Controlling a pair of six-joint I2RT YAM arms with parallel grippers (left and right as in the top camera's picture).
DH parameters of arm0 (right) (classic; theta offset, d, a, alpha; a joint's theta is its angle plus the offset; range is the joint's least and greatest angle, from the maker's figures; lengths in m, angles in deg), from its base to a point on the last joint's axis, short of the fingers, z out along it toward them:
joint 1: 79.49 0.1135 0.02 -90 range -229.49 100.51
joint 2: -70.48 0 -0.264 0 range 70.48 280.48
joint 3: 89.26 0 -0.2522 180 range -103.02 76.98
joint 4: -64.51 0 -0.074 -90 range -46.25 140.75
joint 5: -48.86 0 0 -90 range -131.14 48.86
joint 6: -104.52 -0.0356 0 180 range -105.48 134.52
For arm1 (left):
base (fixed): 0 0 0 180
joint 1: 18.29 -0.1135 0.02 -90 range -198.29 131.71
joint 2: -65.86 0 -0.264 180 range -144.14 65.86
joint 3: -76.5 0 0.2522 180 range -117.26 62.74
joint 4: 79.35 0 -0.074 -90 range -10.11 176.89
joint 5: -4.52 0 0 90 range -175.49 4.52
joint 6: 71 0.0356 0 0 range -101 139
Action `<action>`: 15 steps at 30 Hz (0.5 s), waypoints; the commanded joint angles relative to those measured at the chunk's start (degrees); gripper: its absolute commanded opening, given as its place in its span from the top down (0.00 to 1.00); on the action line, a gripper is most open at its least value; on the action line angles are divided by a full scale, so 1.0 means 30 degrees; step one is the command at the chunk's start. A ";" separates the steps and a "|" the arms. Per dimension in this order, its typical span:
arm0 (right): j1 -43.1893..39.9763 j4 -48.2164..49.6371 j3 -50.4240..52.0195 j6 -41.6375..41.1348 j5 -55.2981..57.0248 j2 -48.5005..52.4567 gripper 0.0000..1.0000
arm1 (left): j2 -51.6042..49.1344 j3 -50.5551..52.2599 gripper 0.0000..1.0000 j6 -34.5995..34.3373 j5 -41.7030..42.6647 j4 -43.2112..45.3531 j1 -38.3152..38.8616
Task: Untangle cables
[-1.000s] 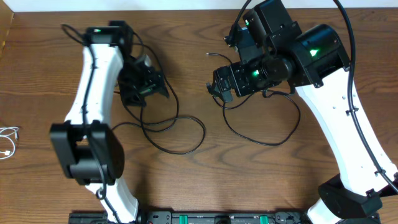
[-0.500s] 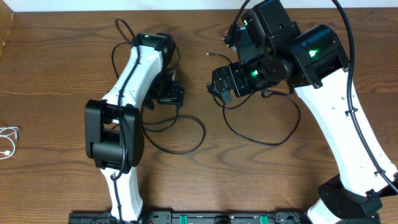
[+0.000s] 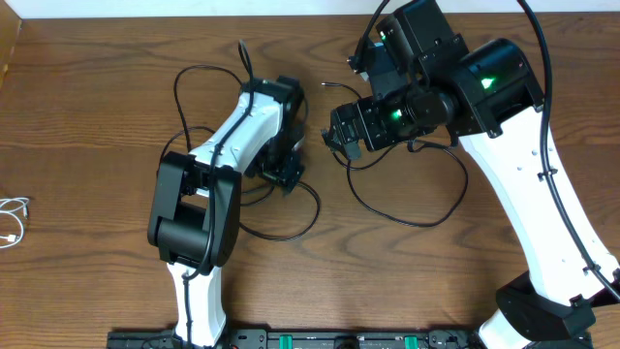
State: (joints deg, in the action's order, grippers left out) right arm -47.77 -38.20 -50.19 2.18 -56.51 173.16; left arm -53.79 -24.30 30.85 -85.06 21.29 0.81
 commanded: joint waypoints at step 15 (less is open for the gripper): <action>0.0102 -0.0138 -0.0175 0.0211 0.0160 0.0189 0.01 | -0.0299 0.1348 0.49 0.0962 -0.0233 0.3585 -0.0641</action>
State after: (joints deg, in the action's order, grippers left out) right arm -47.77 -38.42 -50.19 2.18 -56.49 173.18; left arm -53.95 -21.05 33.72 -85.63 31.89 -0.96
